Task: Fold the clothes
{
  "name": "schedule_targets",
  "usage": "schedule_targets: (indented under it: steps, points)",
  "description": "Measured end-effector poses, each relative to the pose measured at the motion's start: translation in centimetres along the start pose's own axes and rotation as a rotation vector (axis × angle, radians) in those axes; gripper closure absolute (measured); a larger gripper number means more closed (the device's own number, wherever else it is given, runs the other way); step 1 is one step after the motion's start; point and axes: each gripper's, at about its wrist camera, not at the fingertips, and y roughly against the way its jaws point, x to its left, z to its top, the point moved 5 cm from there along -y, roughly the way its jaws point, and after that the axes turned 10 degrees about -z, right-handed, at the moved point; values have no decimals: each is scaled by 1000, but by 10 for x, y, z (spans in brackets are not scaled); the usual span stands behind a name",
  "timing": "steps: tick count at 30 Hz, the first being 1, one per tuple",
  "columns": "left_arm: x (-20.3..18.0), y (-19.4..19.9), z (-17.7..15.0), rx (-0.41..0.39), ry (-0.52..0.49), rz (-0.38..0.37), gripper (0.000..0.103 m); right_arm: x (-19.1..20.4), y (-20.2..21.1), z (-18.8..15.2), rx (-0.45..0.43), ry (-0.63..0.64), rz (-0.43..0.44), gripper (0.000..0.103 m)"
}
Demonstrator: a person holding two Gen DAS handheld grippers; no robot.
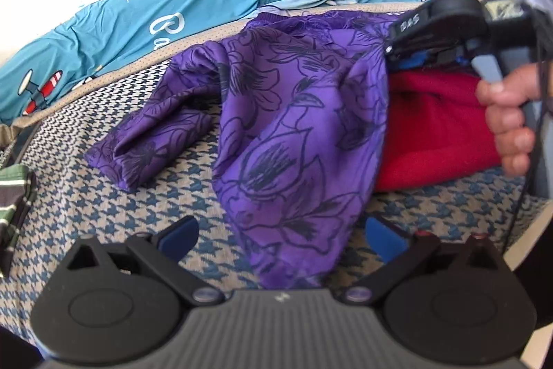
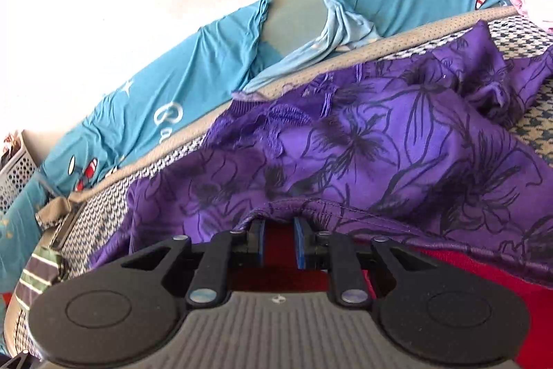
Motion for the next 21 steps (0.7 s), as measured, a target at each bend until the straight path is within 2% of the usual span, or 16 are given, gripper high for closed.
schedule_targets:
  steps: [4,7,15,21]
  points:
    - [18,-18,19,15,3,105,0,-1,9,1,9,19,-5,85]
    - [41,-29,33,19,41,168,0,5,20,-8,17,114,2,84]
    - [92,-54,40,60,213,203,0,22,55,-56,60,368,71,74]
    - [98,-58,38,61,241,210,0,35,59,-90,99,535,73,64]
